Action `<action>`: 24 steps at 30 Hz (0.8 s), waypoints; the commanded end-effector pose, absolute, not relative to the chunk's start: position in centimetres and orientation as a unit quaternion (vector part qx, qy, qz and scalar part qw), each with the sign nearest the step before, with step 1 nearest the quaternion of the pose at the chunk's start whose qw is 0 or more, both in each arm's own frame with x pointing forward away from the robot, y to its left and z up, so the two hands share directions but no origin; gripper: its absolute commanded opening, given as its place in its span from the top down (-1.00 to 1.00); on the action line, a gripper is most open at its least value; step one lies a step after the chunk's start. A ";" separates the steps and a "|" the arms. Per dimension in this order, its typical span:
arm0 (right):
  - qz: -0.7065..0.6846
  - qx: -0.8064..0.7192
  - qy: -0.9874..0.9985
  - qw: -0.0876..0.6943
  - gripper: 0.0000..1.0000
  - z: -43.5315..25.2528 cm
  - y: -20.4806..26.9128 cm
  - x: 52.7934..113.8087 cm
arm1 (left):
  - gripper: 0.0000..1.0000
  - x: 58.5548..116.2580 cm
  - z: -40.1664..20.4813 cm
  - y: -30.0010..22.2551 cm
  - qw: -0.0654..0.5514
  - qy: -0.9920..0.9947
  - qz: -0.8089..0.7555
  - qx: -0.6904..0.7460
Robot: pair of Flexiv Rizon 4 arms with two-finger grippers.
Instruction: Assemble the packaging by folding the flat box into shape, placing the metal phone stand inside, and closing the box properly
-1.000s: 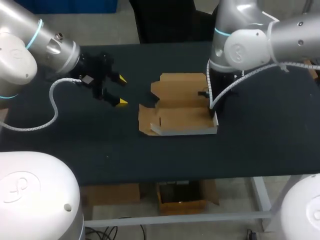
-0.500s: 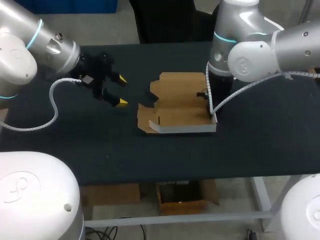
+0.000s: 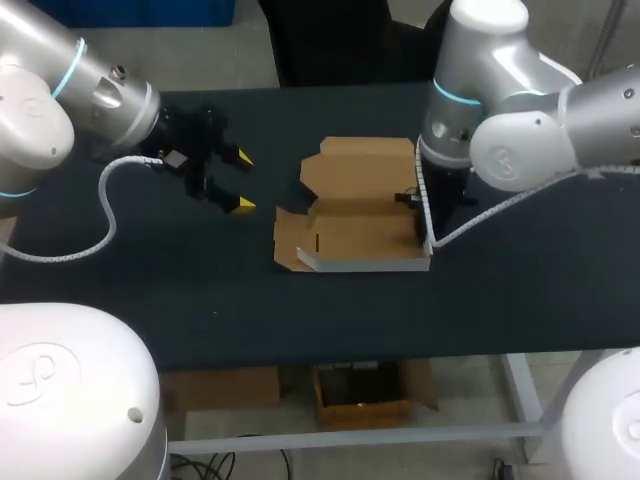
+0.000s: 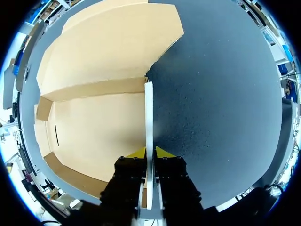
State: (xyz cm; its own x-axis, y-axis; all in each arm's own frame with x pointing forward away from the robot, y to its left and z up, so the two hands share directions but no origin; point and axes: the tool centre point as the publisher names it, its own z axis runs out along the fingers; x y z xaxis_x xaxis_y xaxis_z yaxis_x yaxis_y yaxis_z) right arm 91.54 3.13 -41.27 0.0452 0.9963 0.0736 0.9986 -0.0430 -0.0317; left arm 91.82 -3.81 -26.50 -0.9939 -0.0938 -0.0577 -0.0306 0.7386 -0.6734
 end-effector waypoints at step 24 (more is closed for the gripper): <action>0.059 -0.730 -0.674 -0.097 1.00 -41.1 3.2 91.6 | -1.00 91.9 -26.4 -3.8 0.042 0.932 -0.358 -0.033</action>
